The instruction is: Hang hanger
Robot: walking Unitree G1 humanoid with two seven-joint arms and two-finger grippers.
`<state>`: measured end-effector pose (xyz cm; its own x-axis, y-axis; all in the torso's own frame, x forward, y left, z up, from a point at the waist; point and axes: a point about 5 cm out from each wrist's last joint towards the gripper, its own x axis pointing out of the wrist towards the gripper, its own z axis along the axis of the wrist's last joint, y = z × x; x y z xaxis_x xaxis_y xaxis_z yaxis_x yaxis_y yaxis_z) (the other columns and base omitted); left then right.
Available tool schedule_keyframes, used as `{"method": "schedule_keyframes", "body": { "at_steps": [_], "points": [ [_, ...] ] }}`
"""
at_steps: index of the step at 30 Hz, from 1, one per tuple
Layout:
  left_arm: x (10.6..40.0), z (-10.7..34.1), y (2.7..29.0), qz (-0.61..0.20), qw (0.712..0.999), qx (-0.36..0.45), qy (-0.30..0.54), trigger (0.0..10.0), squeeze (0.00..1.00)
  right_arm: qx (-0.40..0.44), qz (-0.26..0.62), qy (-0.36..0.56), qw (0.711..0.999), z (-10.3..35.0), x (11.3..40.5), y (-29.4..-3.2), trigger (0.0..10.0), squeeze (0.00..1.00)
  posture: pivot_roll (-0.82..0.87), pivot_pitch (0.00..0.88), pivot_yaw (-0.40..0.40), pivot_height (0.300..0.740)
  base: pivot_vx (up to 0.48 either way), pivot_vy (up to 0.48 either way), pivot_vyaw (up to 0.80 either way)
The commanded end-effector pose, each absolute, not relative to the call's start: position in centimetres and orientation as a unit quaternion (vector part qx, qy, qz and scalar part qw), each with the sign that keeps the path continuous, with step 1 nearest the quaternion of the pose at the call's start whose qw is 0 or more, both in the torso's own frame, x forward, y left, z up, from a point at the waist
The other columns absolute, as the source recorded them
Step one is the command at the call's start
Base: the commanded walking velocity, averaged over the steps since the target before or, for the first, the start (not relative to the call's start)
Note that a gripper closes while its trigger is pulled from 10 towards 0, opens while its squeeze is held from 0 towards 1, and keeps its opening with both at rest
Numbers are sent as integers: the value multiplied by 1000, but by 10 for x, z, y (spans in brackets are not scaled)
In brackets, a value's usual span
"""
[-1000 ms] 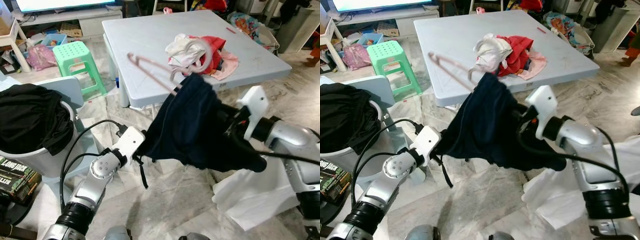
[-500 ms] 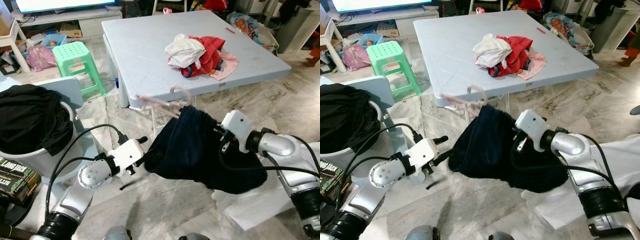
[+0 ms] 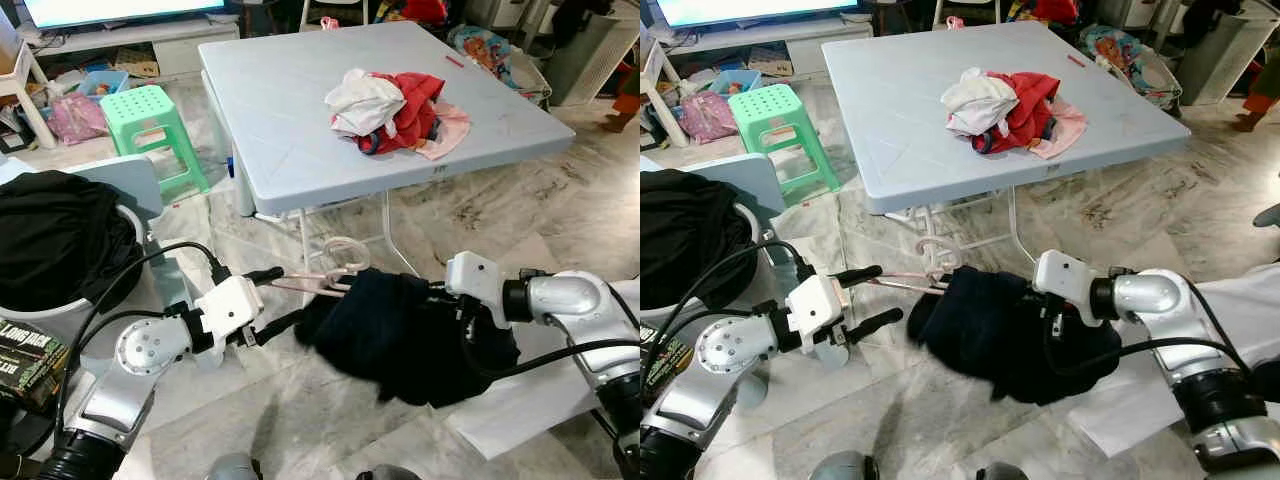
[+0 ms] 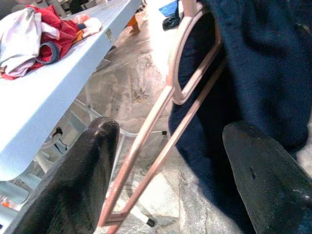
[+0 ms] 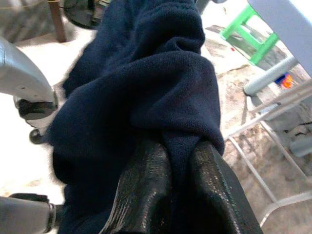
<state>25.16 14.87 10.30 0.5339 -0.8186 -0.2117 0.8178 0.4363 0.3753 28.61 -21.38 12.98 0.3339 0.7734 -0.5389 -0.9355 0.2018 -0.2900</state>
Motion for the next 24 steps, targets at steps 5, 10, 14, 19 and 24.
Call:
{"method": "schedule_keyframes", "body": {
  "at_steps": [5, 10, 14, 19, 24],
  "points": [
    [253, 97, 160, -497, 836, 230, 23, 10000, 1000, -289, 593, 120, 742, 146, 287, -214, 10000, 0, -21, 8, -35, 740, 0, 0, 0],
    [255, 90, 156, -510, 826, 236, 39, 10000, 992, -278, 619, 123, 724, 150, 281, -215, 10000, 0, -24, 9, -41, 740, 0, 0, 0],
    [259, 89, 151, -521, 822, 229, 39, 10000, 0, -276, 630, 126, 715, 154, 278, -219, 10000, 0, -32, 7, -43, 740, 0, 0, 0],
    [266, 87, 144, -529, 819, 220, 36, 0, 0, -278, 642, 127, 704, 158, 275, -221, 10000, 0, -46, 4, -46, 740, 0, 0, 0],
    [271, 88, 137, -538, 815, 215, 30, 0, 0, -280, 653, 130, 691, 160, 273, -220, 10000, 0, -49, 0, -51, 740, 0, 0, 0]
  ]
}}
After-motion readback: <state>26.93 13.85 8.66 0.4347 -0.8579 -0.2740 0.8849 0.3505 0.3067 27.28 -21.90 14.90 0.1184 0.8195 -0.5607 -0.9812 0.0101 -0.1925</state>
